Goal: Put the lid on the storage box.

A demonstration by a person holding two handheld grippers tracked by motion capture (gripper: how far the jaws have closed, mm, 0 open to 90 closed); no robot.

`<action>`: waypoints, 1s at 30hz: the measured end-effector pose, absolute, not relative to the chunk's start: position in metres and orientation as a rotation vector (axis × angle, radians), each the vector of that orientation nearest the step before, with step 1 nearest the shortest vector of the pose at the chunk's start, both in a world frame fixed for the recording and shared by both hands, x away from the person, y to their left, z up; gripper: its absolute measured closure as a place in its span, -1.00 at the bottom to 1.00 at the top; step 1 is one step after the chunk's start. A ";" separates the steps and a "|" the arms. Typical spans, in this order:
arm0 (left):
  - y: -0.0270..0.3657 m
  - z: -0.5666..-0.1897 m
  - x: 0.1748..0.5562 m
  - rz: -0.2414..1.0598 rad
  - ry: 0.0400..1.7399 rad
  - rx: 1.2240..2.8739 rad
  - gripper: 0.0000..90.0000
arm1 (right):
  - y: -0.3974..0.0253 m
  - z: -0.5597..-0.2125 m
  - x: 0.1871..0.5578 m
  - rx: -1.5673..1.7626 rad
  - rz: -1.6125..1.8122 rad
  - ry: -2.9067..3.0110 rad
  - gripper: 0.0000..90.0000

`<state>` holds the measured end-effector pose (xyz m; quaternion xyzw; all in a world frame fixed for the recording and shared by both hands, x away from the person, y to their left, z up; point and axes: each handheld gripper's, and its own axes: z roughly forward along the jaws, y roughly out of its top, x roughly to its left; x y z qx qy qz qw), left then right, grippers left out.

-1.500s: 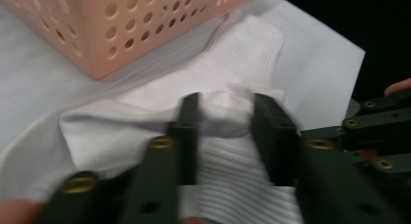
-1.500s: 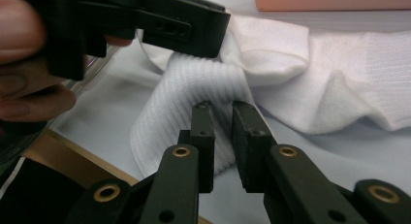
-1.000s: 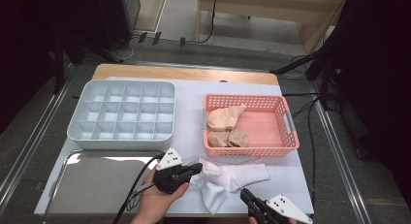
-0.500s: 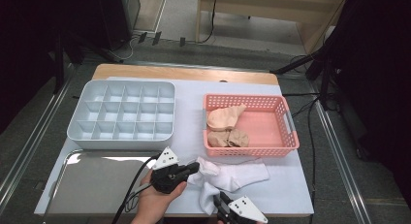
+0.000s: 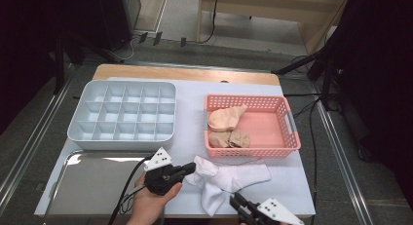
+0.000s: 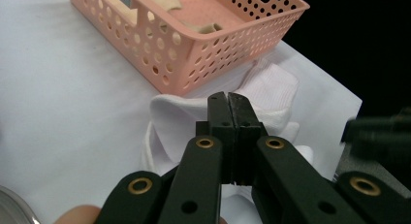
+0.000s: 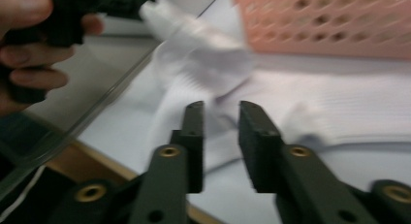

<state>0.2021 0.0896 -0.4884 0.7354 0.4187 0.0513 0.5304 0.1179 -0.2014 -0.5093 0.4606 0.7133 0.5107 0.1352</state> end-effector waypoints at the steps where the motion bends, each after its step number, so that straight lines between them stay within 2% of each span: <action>1: 0.090 -0.489 0.202 0.124 0.999 1.758 1.00 | -0.191 -0.515 0.117 1.346 1.487 2.075 0.32; 2: 0.089 -0.489 0.202 0.121 0.999 1.757 1.00 | -0.183 -0.520 0.116 1.366 1.469 2.057 0.10; 3: 0.089 -0.489 0.202 0.124 0.996 1.757 1.00 | -0.175 -0.524 0.116 1.378 1.437 2.044 -0.04; 4: 0.089 -0.489 0.202 0.123 0.999 1.754 1.00 | -0.168 -0.527 0.116 1.378 1.397 2.043 -0.13; 6: 0.088 -0.490 0.202 0.125 0.998 1.753 1.00 | -0.157 -0.533 0.117 1.386 1.324 2.043 -0.17; 8: 0.088 -0.491 0.202 0.127 0.995 1.756 1.00 | -0.148 -0.541 0.118 1.364 1.259 2.066 -0.06; 12: 0.088 -0.490 0.202 0.123 0.999 1.752 1.00 | -0.149 -0.543 0.118 1.297 1.169 2.031 0.74; 14: 0.089 -0.489 0.201 0.128 0.994 1.750 1.00 | -0.156 -0.541 0.120 1.326 1.209 2.048 0.91; 19: 0.093 -0.483 0.198 0.121 0.985 1.736 1.00 | -0.182 -0.520 0.119 1.323 1.321 2.043 0.94; 24: 0.096 -0.479 0.192 0.065 0.984 1.714 1.00 | -0.234 -0.480 0.121 1.245 1.326 1.975 0.94; 30: 0.093 -0.486 0.185 -0.032 1.030 1.705 1.00 | -0.261 -0.477 0.135 1.274 1.289 1.990 0.94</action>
